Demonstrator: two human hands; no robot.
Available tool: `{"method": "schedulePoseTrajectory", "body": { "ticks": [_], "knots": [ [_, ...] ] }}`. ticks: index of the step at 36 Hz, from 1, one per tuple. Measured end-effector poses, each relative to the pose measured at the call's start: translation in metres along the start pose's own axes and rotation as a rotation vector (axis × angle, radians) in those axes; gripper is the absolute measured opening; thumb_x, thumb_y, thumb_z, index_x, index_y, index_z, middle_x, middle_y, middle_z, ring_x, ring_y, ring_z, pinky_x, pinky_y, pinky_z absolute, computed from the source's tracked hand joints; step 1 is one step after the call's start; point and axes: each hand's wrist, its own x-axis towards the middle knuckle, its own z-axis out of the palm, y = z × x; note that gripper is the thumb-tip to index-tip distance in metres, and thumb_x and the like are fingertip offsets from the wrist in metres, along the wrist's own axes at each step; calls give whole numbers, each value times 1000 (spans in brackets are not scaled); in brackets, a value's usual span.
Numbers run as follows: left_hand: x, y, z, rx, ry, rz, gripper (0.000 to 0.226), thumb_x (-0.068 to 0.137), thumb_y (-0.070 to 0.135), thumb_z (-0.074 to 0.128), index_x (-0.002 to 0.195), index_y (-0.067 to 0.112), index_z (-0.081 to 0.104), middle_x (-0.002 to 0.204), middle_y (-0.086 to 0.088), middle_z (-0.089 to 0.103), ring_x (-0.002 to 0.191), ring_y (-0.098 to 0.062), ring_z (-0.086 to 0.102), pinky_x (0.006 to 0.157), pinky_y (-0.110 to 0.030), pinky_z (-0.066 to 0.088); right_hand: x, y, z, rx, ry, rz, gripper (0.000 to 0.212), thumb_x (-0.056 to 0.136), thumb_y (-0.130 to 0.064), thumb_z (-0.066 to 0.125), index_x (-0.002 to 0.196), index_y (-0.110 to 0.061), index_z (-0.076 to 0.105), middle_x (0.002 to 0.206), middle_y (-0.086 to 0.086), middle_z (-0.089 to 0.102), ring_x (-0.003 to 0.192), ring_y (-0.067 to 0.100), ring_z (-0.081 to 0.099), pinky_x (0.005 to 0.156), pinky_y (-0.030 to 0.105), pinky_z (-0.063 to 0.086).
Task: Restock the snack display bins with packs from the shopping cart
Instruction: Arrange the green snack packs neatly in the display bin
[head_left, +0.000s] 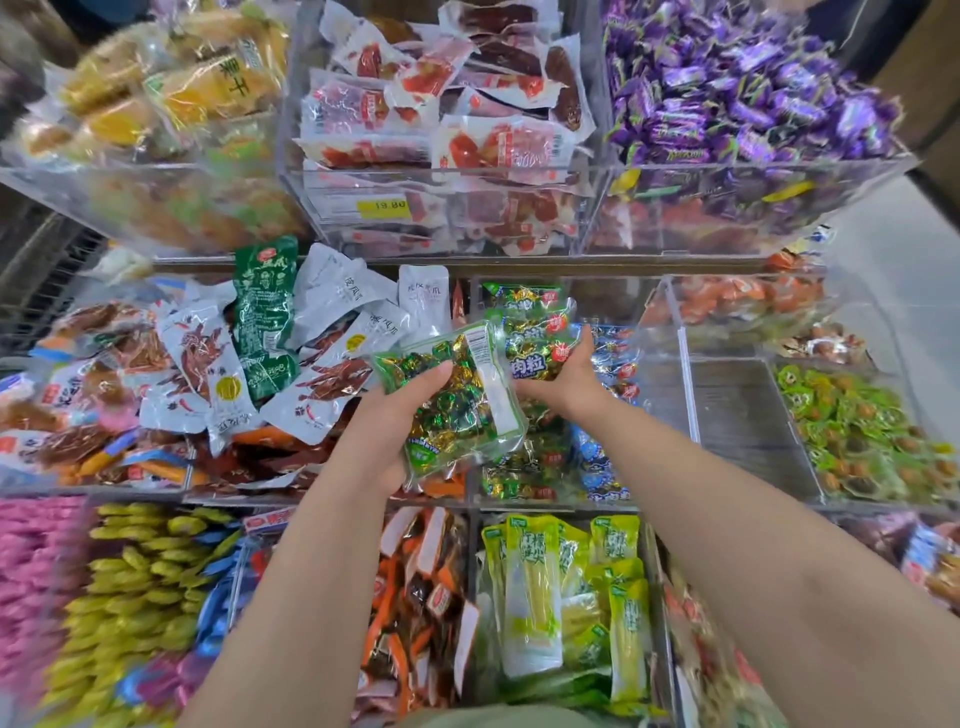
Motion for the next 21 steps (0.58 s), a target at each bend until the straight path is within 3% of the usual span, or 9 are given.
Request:
{"method": "schedulePoseTrajectory", "body": {
  "ticks": [3,7,10,12,13,15,16,19,21],
  "knots": [
    [-2,1,3,-14,22,-18,75,50,45,88,117,24,62,119,-5,68,109,-25,64,91,-48,53,-14,0,-8,-29,14,3,138,60,-24,88,147,-30,-19,158,6,8,141,27,20,111,45,23],
    [-1,1,7,-44,30,-18,123,27,59,91,136,21,50,136,-5,57,127,-29,51,104,-54,42,-43,6,-26,-56,72,-37,116,74,-46,75,150,-25,-9,159,3,6,144,26,17,113,47,20],
    [-1,0,9,-35,55,-43,144,17,69,87,144,20,39,142,-3,50,130,-27,47,104,-53,42,-69,7,-33,84,270,-166,63,87,-35,65,141,-19,36,149,4,34,133,19,38,110,38,32],
    [-1,-2,14,-25,62,-86,145,20,77,81,146,21,36,144,-7,49,128,-30,49,102,-55,44,-87,2,-35,176,319,-227,20,89,-26,62,109,-26,58,120,-1,60,107,13,56,92,30,45],
    [-1,-3,16,-3,65,-112,142,24,82,74,146,21,36,144,-8,48,127,-31,50,102,-55,44,-94,-1,-35,215,277,-240,10,89,-23,61,98,-28,61,105,-6,65,96,11,60,82,26,48],
    [0,-6,22,70,74,-136,136,31,91,58,146,21,36,145,-8,47,127,-30,50,103,-53,43,-104,-9,-33,273,88,-238,10,88,-25,63,98,-28,64,89,-11,69,83,8,64,71,21,50],
    [1,-7,25,112,70,-129,137,31,93,52,146,20,36,145,-8,46,127,-30,50,104,-52,42,-108,-13,-32,279,-11,-214,21,85,-30,66,106,-26,64,89,-10,70,81,8,65,70,23,51],
    [0,-9,35,229,52,-112,140,27,95,44,146,20,37,144,-9,48,127,-31,49,104,-51,42,-114,-23,-27,90,-170,-172,64,70,-43,76,126,-20,56,109,-5,67,96,14,65,85,36,53],
    [-2,-11,41,255,42,-86,132,40,97,45,147,20,35,148,-10,43,131,-31,45,106,-50,39,-118,-25,-27,2,-173,-196,62,68,-38,80,122,-18,57,113,1,66,103,18,63,90,42,52]
  ]
}}
